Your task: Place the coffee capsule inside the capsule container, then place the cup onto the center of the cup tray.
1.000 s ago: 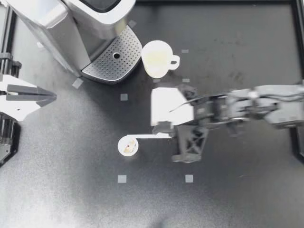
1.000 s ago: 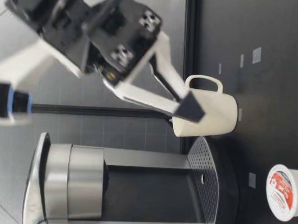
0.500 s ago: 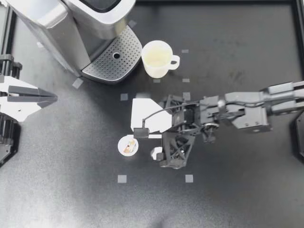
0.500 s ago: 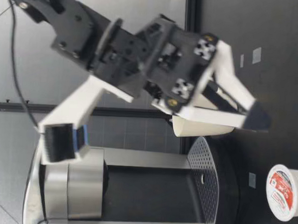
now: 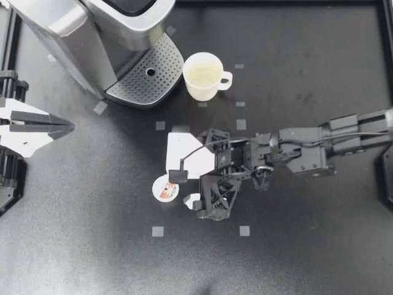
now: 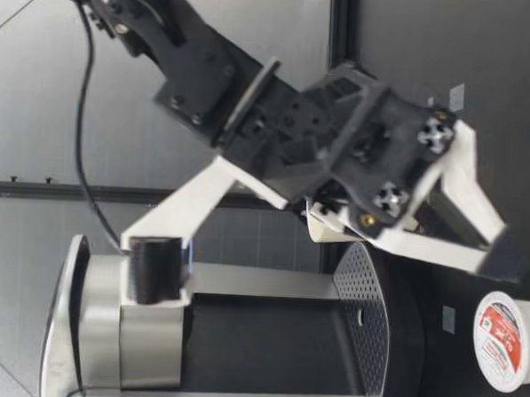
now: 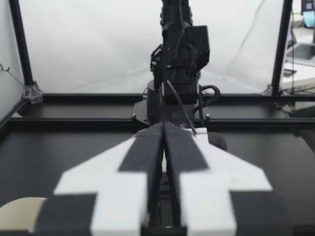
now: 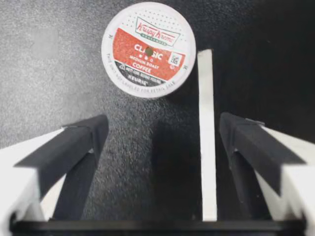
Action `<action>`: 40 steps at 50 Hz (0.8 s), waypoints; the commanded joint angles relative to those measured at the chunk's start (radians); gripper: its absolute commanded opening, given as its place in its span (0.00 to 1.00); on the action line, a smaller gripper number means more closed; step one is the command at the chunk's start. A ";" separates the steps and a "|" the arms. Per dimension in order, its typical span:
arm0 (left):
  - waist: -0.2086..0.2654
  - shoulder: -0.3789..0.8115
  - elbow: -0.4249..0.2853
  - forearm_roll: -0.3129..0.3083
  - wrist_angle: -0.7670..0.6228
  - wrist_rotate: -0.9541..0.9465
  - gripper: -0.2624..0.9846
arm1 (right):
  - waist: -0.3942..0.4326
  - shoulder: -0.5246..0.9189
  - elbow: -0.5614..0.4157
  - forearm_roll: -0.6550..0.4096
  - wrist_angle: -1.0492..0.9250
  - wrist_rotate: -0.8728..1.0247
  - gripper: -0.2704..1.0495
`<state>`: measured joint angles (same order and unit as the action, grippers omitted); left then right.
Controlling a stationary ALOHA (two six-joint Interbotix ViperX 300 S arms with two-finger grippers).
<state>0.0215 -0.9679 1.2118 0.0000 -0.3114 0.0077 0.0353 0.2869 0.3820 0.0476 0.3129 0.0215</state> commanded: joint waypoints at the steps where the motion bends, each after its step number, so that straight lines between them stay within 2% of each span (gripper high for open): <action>1: 0.002 0.003 -0.015 0.002 -0.009 0.000 0.30 | 0.012 -0.008 -0.029 -0.008 -0.015 -0.002 0.90; 40: 0.002 0.003 -0.015 0.002 -0.005 0.006 0.30 | 0.025 0.089 -0.146 -0.029 -0.044 0.000 0.90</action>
<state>0.0215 -0.9679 1.2118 0.0000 -0.3114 0.0123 0.0552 0.3912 0.2669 0.0199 0.2761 0.0215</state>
